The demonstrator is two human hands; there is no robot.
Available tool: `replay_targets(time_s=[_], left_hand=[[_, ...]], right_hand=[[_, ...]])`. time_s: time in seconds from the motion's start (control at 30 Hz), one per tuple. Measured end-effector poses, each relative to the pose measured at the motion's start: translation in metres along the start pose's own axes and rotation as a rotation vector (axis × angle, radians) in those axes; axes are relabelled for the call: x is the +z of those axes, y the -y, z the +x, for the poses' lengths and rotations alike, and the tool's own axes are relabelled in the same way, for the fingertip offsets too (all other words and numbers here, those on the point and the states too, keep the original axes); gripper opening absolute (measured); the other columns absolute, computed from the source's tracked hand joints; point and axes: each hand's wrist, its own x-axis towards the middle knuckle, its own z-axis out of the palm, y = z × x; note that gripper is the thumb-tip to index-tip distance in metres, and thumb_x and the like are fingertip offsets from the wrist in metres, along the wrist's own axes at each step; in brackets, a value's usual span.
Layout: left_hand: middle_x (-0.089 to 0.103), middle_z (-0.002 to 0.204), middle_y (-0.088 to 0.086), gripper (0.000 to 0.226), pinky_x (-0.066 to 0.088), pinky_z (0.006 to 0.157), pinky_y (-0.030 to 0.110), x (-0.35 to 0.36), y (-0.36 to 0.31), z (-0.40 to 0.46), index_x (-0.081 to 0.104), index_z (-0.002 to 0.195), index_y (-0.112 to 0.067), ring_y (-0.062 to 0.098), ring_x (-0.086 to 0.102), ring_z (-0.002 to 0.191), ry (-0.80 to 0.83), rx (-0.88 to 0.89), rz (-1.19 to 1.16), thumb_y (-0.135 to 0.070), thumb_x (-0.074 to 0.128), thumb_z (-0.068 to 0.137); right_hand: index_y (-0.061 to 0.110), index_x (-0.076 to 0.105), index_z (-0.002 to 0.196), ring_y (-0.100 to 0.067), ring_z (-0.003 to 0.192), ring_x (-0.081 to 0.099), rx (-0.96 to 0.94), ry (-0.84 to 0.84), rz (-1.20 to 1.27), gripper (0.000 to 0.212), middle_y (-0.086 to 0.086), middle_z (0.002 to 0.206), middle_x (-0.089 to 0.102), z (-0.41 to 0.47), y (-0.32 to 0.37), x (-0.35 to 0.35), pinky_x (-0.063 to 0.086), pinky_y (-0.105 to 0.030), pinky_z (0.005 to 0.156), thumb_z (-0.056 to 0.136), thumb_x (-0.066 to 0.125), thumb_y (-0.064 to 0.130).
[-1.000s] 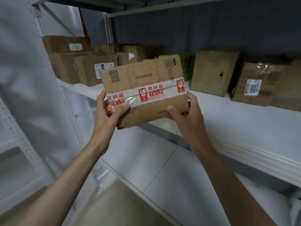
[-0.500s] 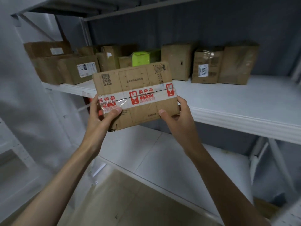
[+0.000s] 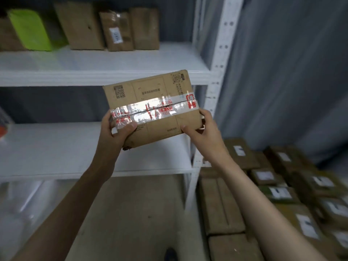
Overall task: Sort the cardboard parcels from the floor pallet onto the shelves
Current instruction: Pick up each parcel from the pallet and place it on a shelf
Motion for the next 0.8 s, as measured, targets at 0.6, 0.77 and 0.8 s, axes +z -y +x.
replay_targets(time_s=[0.6, 0.77, 0.8], left_hand=[[0.053, 0.143, -0.010, 0.088, 0.054, 0.099, 0.034, 0.344, -0.050, -0.093, 0.033, 0.151, -0.035, 0.011, 0.058, 0.126, 0.379, -0.011, -0.120, -0.050, 0.078, 0.076], [0.051, 0.142, -0.016, 0.096, 0.053, 0.080, 0.009, 0.418, -0.050, -0.112, 0.030, 0.153, -0.034, -0.001, 0.056, 0.122, 0.434, -0.019, -0.128, -0.052, 0.077, 0.072], [0.052, 0.139, -0.019, 0.098, 0.054, 0.081, 0.009, 0.430, -0.051, -0.114, 0.030, 0.153, -0.034, -0.003, 0.057, 0.120, 0.455, -0.021, -0.128, -0.053, 0.079, 0.070]], right_hand=[[0.026, 0.045, 0.138, -0.013, 0.119, 0.056, 0.165, -0.346, -0.097, 0.055, 0.001, 0.131, 0.055, -0.097, -0.089, -0.339, 0.051, -0.043, 0.104, 0.090, 0.071, 0.035], [0.024, 0.047, 0.140, -0.017, 0.119, 0.059, 0.220, -0.407, -0.059, 0.056, -0.001, 0.131, 0.057, -0.107, -0.114, -0.403, 0.053, -0.043, 0.102, 0.091, 0.070, 0.036], [0.023, 0.047, 0.140, -0.017, 0.119, 0.059, 0.227, -0.420, -0.058, 0.055, -0.001, 0.131, 0.057, -0.109, -0.119, -0.414, 0.052, -0.043, 0.102, 0.091, 0.070, 0.035]])
